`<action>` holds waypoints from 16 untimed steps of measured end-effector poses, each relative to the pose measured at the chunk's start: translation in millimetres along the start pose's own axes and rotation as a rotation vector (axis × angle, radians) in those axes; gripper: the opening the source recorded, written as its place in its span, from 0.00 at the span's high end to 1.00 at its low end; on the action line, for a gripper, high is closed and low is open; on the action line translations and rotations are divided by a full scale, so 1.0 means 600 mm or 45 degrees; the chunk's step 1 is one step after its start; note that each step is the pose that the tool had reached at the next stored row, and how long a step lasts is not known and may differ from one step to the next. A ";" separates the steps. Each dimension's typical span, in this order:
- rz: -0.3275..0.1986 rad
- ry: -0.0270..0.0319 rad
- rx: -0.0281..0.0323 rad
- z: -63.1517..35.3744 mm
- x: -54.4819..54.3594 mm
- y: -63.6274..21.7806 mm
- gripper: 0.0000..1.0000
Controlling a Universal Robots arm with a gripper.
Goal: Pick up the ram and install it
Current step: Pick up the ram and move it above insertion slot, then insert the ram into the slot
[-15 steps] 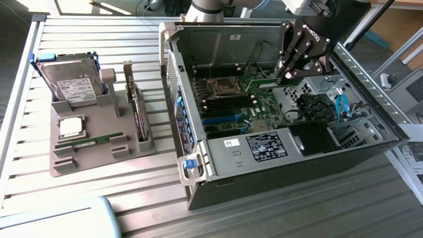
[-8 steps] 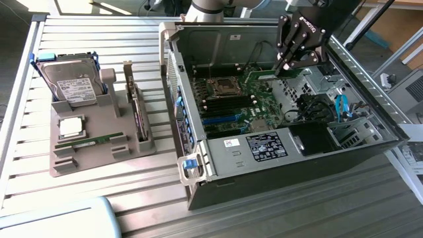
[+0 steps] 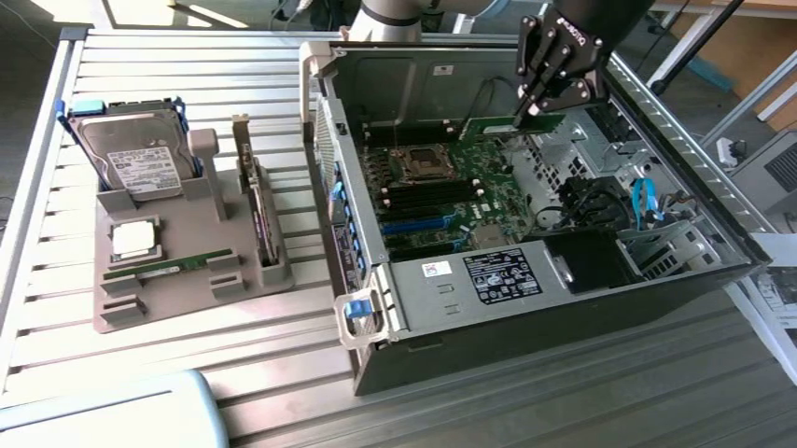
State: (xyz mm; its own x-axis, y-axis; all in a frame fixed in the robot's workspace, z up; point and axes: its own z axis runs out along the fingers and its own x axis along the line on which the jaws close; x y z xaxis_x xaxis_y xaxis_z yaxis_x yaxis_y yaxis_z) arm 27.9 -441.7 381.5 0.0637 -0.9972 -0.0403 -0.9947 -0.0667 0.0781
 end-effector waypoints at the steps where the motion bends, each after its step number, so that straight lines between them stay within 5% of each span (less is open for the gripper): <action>1: 0.000 -0.0002 0.0000 0.001 -0.008 -0.002 0.86; 3: 0.000 0.0001 -0.0001 0.002 -0.022 -0.004 0.86; 16: 0.000 -0.0003 0.0000 0.002 -0.022 -0.004 0.86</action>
State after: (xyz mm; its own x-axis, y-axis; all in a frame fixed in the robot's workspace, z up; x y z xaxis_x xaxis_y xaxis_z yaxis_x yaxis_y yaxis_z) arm 29.4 -428.6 380.7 0.0636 -0.9972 -0.0405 -0.9947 -0.0666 0.0781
